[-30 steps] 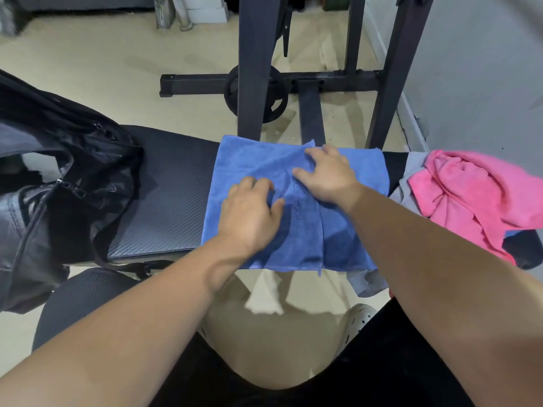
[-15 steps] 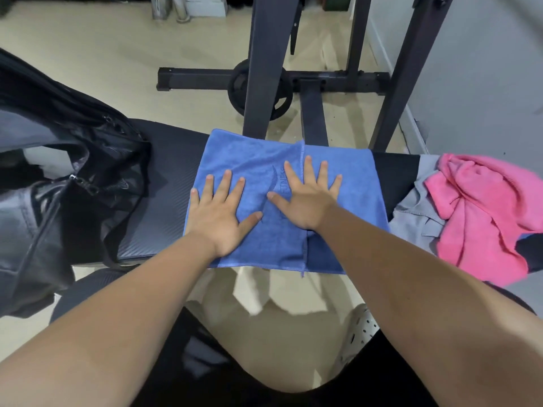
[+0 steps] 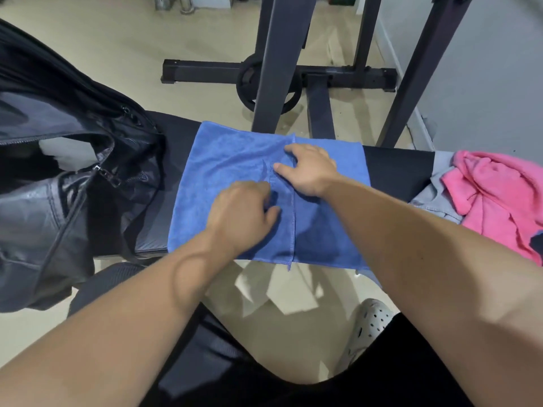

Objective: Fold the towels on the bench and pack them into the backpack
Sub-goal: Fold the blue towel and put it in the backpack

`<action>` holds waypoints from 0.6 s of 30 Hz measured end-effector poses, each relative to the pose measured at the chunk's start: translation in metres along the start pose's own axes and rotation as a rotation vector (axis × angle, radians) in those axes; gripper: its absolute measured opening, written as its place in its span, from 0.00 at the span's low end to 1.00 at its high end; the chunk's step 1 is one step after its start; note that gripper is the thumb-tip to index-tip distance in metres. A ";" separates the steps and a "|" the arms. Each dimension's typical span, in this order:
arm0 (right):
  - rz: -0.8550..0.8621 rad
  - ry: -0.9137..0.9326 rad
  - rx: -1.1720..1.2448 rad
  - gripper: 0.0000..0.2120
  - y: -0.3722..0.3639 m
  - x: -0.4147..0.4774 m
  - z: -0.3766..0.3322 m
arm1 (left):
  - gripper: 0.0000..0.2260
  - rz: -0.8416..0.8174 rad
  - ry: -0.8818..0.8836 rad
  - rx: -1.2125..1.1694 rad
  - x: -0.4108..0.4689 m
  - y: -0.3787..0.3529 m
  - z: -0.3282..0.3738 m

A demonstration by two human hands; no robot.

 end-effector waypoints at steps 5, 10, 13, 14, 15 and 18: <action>-0.047 -0.006 0.059 0.29 0.004 0.014 0.001 | 0.21 -0.245 0.010 0.006 -0.018 -0.032 0.036; -0.097 0.037 -0.029 0.29 -0.007 0.016 0.009 | 0.21 -0.276 0.079 0.000 -0.024 -0.041 0.035; -0.137 0.057 -0.039 0.32 -0.015 0.012 0.017 | 0.17 -0.277 0.078 0.009 -0.022 -0.042 0.036; -0.137 0.060 -0.031 0.32 -0.014 0.012 0.018 | 0.16 -0.276 0.078 -0.001 -0.022 -0.042 0.036; -0.137 0.063 -0.024 0.32 -0.014 0.014 0.018 | 0.15 -0.277 0.082 -0.022 -0.022 -0.041 0.035; -0.136 0.068 -0.018 0.32 -0.014 0.021 0.018 | 0.12 -0.315 0.118 -0.122 -0.025 -0.039 0.032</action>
Point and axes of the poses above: each hand's wrist, its own x-axis towards the middle knuckle, its own y-axis out of the back of the hand, z = x × y, the point moved 6 cm from there along x, towards the middle knuckle, and after that the axes turned 7 degrees about x, right-handed, at the moved point
